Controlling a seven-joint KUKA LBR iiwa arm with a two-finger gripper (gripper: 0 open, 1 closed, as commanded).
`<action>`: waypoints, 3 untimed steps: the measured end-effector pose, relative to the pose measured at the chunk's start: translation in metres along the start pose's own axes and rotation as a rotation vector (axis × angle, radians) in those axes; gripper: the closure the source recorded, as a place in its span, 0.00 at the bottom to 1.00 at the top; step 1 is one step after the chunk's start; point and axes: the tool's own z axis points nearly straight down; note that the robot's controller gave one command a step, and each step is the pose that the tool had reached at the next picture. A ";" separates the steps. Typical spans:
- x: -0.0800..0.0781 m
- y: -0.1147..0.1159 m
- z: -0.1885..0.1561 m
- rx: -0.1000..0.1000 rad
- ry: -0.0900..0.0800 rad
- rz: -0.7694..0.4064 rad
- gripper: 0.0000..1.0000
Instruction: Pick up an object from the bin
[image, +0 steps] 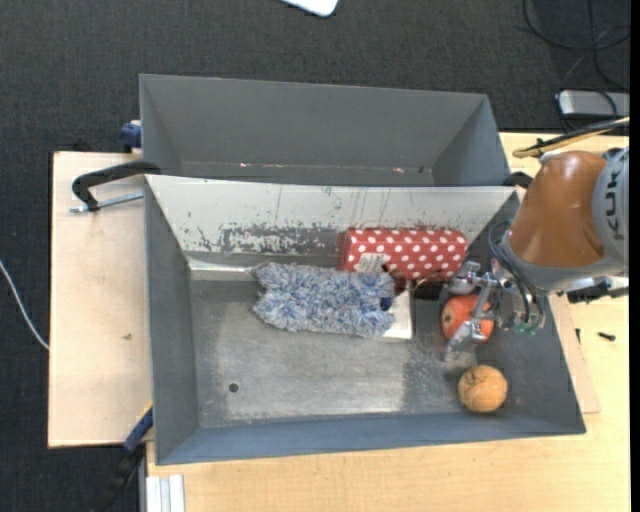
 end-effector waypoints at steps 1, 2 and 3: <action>-0.010 0.005 0.003 -0.005 -0.001 0.048 1.00; -0.010 0.005 0.003 -0.005 -0.001 0.048 1.00; -0.015 0.002 -0.108 0.006 -0.011 0.033 1.00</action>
Offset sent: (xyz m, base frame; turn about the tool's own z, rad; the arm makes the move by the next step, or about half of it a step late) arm 0.0000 0.0000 0.0000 0.0000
